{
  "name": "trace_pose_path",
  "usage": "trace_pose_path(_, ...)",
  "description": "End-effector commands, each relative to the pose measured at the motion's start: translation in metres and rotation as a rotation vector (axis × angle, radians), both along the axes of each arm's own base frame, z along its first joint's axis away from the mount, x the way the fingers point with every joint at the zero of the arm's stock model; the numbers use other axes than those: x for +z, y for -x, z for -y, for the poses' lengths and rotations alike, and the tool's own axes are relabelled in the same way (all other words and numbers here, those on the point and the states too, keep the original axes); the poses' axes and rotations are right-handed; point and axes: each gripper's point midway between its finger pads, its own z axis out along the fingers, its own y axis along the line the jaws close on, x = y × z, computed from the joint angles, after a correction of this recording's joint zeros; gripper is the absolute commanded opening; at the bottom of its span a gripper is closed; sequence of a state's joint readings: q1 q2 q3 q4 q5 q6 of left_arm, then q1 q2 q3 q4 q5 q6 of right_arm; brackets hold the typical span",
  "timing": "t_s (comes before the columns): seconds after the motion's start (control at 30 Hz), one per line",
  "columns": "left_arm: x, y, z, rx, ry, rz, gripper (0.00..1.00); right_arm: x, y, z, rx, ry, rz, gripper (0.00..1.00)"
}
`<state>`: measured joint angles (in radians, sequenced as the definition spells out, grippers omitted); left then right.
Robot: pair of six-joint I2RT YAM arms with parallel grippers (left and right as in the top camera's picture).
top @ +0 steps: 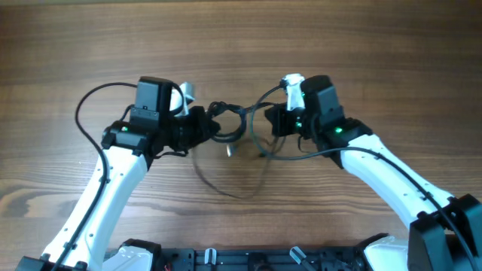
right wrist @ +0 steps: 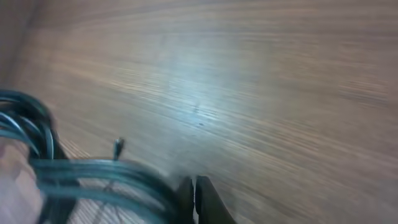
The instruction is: Untangle cables
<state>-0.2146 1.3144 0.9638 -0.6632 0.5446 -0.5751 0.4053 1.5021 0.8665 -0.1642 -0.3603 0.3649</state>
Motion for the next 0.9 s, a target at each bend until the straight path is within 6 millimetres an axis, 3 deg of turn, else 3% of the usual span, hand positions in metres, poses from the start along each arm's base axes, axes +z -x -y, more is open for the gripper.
trace_pose_path(0.0, -0.003, -0.018, -0.040, 0.052, -0.158, 0.106, 0.04, -0.004, -0.020, 0.043, -0.145, 0.010, -0.038, 0.04)
trace_pose_path(0.13, -0.007, -0.024, -0.056, 0.077, -0.245, 0.131, 0.04, -0.004, -0.021, 0.061, -0.167, -0.047, -0.087, 0.04)
trace_pose_path(0.23, -0.005, -0.025, -0.052, 0.068, -0.224, 0.136, 0.04, 0.008, -0.011, 0.046, -0.056, -0.164, -0.108, 0.06)
trace_pose_path(0.27, -0.003, -0.025, -0.047, 0.048, -0.212, 0.149, 0.04, 0.013, -0.006, 0.039, 0.005, -0.189, -0.096, 0.20)
trace_pose_path(0.37, 0.007, -0.026, -0.028, -0.085, -0.183, 0.246, 0.04, 0.017, 0.003, 0.031, 0.097, -0.206, -0.075, 0.78)
trace_pose_path(0.4, 0.008, -0.025, -0.024, -0.120, -0.185, 0.271, 0.04, 0.018, 0.006, 0.029, 0.117, -0.224, -0.082, 0.84)
trace_pose_path(0.6, 0.006, -0.022, -0.021, -0.222, -0.232, 0.328, 0.04, 0.078, 0.053, -0.008, 0.561, -0.523, 0.077, 0.95)
trace_pose_path(0.67, 0.012, -0.015, -0.008, -0.320, -0.182, 0.376, 0.04, 0.083, 0.055, -0.009, 0.603, -0.529, 0.128, 0.98)
trace_pose_path(0.8, 0.042, 0.021, 0.033, -0.663, 0.055, 0.582, 0.04, 0.083, 0.053, -0.009, 0.644, -0.494, 0.222, 1.00)
trace_pose_path(0.87, 0.047, 0.026, 0.037, -0.698, 0.095, 0.605, 0.04, 0.084, 0.052, -0.010, 0.649, -0.491, 0.236, 1.00)
